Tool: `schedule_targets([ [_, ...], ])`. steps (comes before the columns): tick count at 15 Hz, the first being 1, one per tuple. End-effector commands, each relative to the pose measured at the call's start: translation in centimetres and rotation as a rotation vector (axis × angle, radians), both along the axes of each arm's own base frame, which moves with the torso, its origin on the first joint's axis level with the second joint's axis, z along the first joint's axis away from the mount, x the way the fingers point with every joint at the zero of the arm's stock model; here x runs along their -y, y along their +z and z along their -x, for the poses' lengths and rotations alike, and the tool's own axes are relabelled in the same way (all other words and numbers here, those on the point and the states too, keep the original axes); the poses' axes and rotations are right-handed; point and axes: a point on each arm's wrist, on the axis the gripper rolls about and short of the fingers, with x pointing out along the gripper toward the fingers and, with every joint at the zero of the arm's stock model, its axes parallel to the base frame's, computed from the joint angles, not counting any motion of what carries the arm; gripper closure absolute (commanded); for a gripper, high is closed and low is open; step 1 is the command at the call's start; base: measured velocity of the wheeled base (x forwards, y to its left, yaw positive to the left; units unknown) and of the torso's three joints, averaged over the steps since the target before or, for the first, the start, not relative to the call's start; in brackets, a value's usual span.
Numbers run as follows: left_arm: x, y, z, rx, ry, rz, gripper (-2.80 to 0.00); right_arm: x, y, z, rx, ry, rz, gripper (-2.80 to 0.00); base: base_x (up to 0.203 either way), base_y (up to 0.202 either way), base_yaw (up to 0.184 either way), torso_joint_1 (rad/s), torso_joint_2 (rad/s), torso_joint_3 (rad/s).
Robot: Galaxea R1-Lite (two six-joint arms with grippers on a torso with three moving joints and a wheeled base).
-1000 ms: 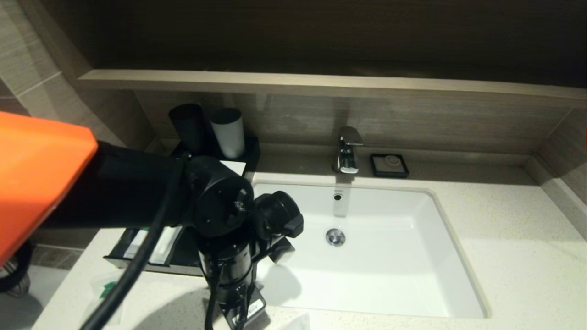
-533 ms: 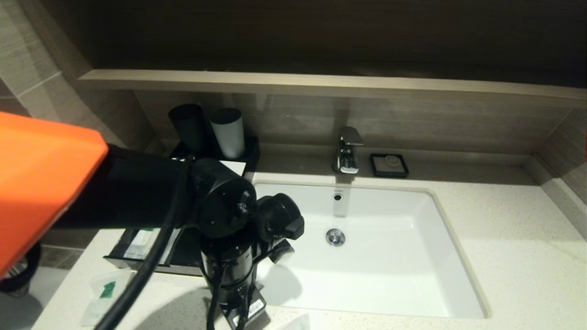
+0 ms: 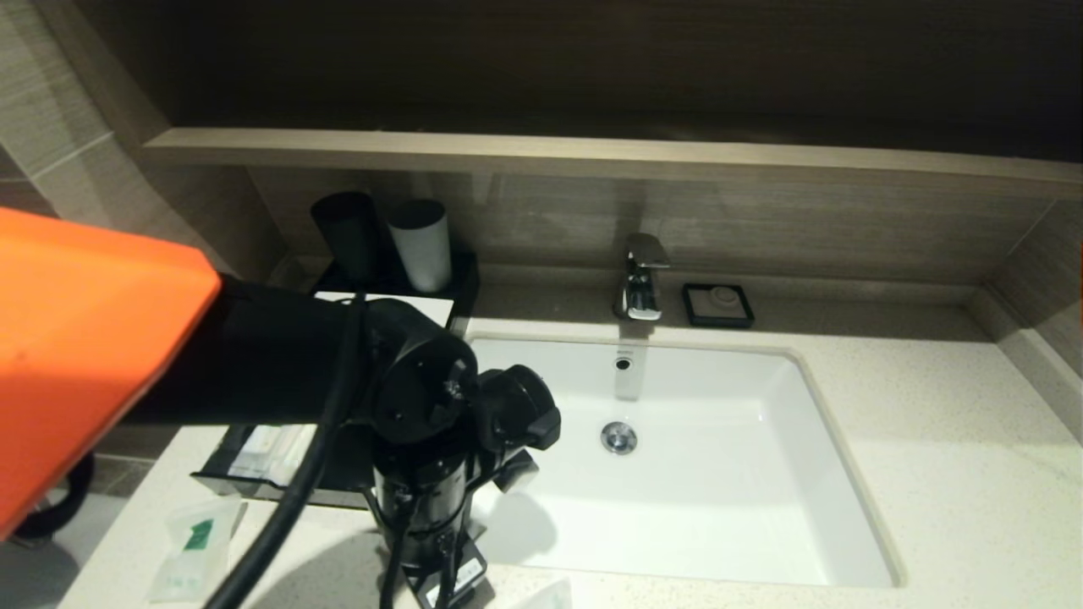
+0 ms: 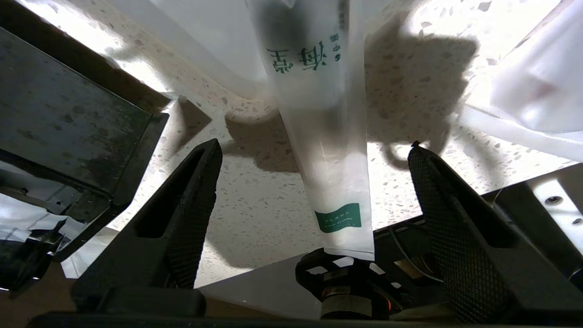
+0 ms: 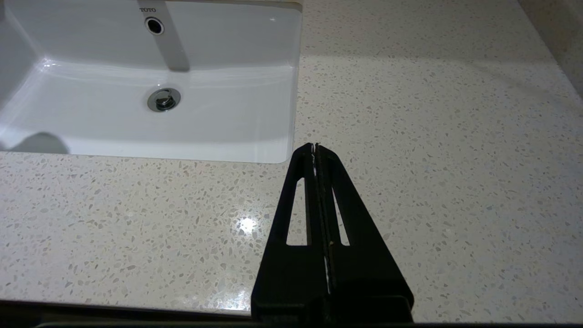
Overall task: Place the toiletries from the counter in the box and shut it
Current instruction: Pick up the bathroom toiletry
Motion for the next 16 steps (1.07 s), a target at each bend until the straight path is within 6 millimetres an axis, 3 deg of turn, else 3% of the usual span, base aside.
schedule_targets([
  [1, -0.2, 0.2, 0.2, -0.012, 0.007, -0.015, -2.8, 0.0, 0.0, 0.0, -0.001, 0.0, 0.0, 0.0, 0.0, 0.0, 0.0, 0.0, 0.0, 0.0],
  [16, -0.6, -0.7, 0.5, -0.073, 0.039, -0.108, -2.8, 0.0, 0.0, 0.0, -0.001, 0.0, 0.0, 0.0, 0.0, 0.0, 0.0, 0.0, 0.0, 0.0],
])
